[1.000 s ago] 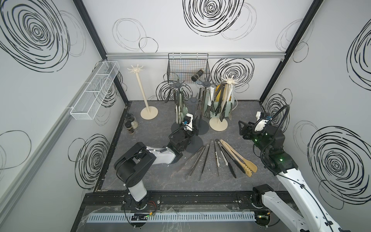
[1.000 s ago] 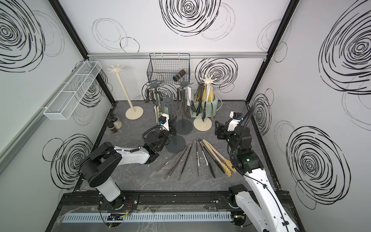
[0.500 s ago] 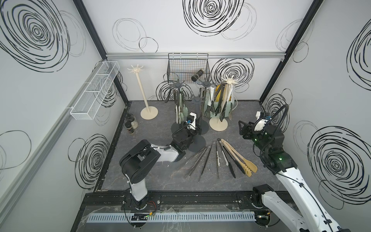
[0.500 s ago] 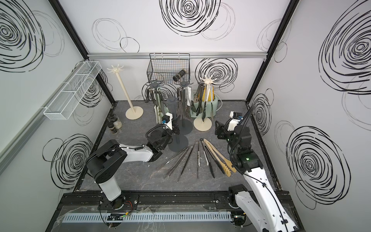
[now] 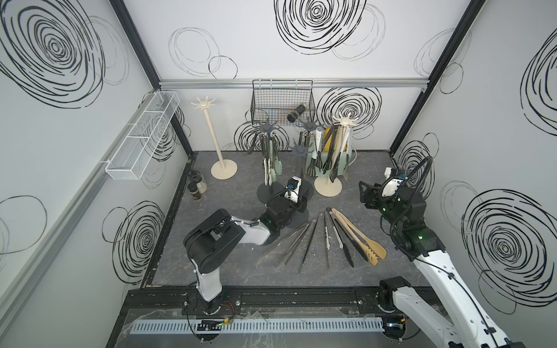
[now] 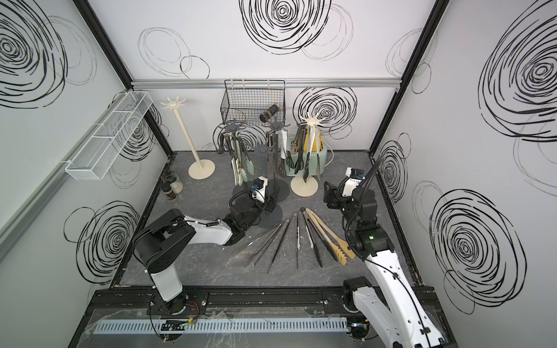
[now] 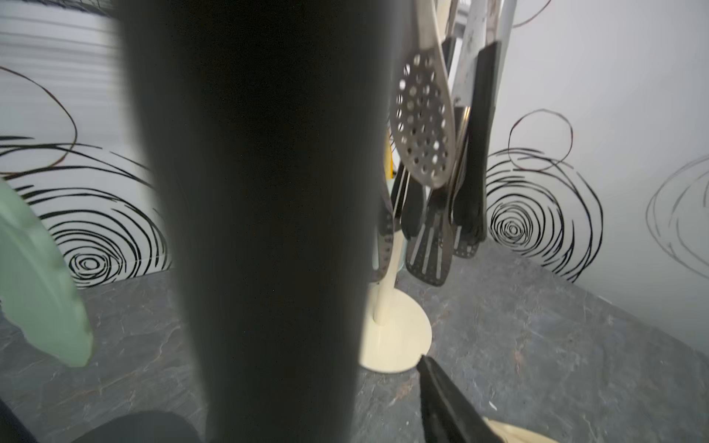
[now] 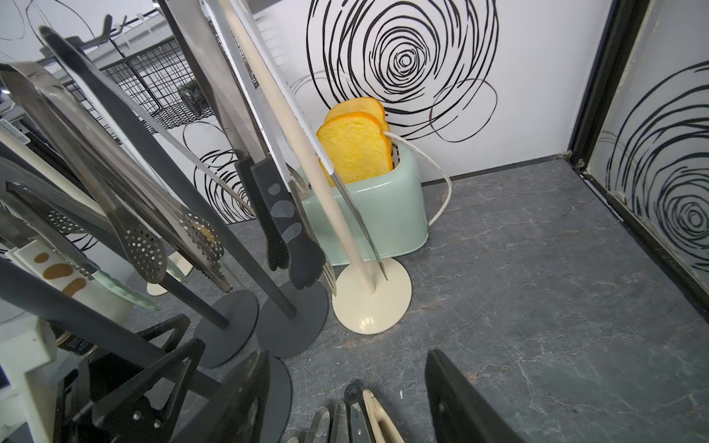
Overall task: Hang food tongs on kitchen utensil racks
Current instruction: Place the rack at the center of the board, then pick up the food tongs from the center of the board.
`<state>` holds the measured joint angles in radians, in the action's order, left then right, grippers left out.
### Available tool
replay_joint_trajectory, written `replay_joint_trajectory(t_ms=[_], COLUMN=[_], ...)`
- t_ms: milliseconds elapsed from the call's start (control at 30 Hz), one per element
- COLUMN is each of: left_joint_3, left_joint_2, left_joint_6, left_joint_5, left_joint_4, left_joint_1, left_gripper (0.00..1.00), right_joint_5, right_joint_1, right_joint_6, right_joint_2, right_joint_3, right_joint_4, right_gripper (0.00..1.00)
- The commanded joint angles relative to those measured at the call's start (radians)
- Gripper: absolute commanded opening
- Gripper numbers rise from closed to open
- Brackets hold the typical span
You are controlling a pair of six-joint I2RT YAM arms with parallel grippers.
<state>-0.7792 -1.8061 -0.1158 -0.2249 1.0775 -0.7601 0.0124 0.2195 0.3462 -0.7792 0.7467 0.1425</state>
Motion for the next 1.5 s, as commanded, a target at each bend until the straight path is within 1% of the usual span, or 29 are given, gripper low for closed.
replay_joint_trajectory(t_ms=[0, 267, 367, 633, 767, 867, 933, 1067, 1200, 1333, 1467], left_joint_3=[0.017, 0.077, 0.105, 0.179, 0.202, 0.211, 0.226, 0.264, 0.321, 0.379, 0.41], left_joint_2=[0.064, 0.182, 0.241, 0.446, 0.583, 0.672, 0.723, 0.819, 0.907, 0.954, 0.963], left_joint_6=[0.009, 0.037, 0.039, 0.022, -0.053, -0.137, -0.186, -0.291, -0.379, -0.422, -0.431], left_joint_5=[0.01, -0.022, -0.025, -0.015, -0.013, 0.016, 0.051, 0.11, 0.172, 0.218, 0.266], left_joint_4=[-0.041, -0.122, -0.168, -0.334, -0.476, -0.611, -0.669, -0.774, -0.811, -0.805, -0.797], left_joint_1=[0.001, 0.004, 0.004, 0.004, 0.013, 0.029, 0.045, 0.09, 0.132, 0.152, 0.163], left_gripper=[0.58, 0.59, 0.59, 0.6, 0.6, 0.6, 0.6, 0.6, 0.59, 0.59, 0.58], right_joint_5=[0.0, -0.02, -0.023, -0.095, -0.107, -0.118, -0.124, -0.097, -0.014, 0.0, 0.014], right_joint_1=[-0.008, -0.011, -0.012, -0.023, -0.034, -0.038, -0.039, -0.039, -0.045, -0.049, -0.049], right_joint_6=[-0.012, -0.003, -0.008, -0.082, -0.108, -0.097, -0.096, -0.088, -0.053, -0.043, -0.03], right_joint_2=[0.008, 0.008, -0.005, -0.113, -0.186, -0.246, -0.29, -0.42, -0.56, -0.698, -0.766], right_joint_3=[0.002, -0.003, 0.013, 0.068, 0.073, 0.069, 0.068, 0.088, 0.13, 0.149, 0.136], right_joint_4=[0.016, 0.073, 0.128, 0.3, 0.35, 0.356, 0.356, 0.388, 0.445, 0.464, 0.441], right_gripper=[0.67, 0.69, 0.7, 0.7, 0.69, 0.68, 0.67, 0.66, 0.66, 0.63, 0.62])
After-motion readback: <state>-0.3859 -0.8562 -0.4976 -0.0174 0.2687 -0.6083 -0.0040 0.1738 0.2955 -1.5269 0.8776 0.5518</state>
